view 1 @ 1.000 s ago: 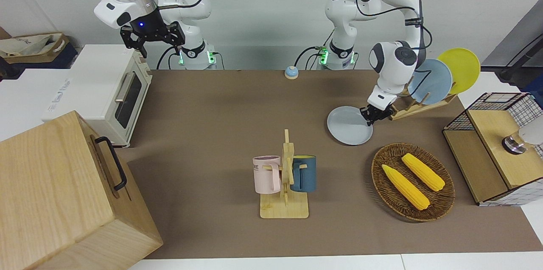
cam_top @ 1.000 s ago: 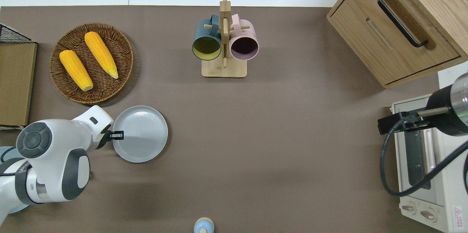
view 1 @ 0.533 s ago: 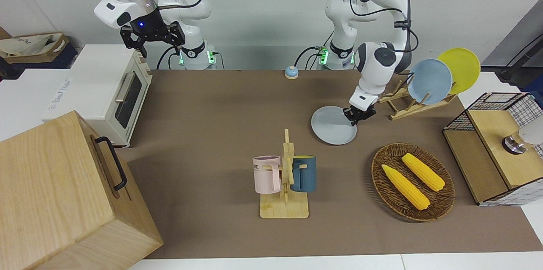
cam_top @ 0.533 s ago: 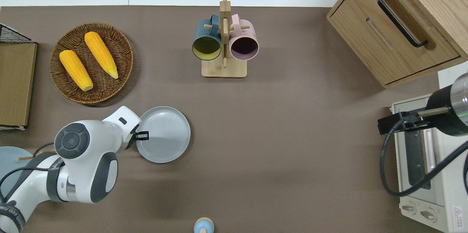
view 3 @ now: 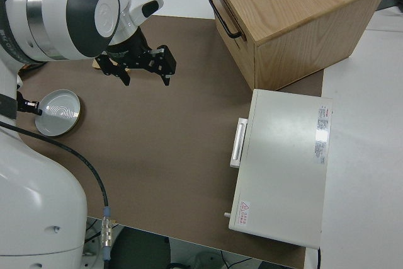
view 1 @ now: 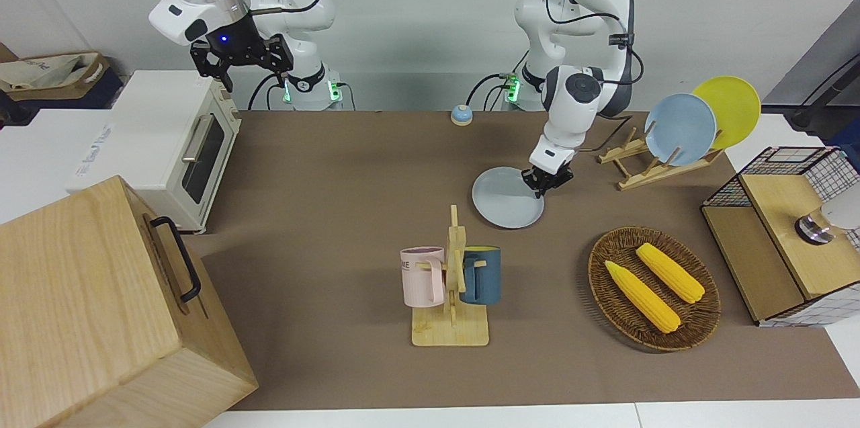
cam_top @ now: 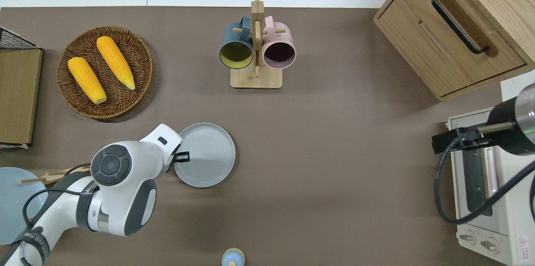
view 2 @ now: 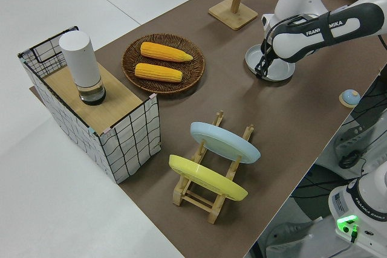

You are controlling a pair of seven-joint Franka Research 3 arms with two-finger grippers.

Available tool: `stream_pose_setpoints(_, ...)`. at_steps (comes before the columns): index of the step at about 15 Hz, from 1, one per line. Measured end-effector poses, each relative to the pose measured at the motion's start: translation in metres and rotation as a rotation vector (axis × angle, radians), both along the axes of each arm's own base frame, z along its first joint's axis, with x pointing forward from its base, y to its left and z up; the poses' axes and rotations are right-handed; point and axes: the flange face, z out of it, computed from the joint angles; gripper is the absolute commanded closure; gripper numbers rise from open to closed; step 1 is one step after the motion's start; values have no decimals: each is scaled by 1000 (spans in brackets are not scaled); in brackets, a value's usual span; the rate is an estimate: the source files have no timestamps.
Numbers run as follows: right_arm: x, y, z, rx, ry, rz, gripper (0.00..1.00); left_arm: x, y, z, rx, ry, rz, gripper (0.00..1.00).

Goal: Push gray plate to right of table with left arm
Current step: 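Push the gray plate across the table away from the left arm's side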

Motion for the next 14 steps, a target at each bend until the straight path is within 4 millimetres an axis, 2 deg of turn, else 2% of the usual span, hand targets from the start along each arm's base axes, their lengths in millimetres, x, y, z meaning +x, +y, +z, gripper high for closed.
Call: stream_pose_setpoints(14,0,0,0,0,0,0,17,-19,-103,0,-25,-5,53,1000)
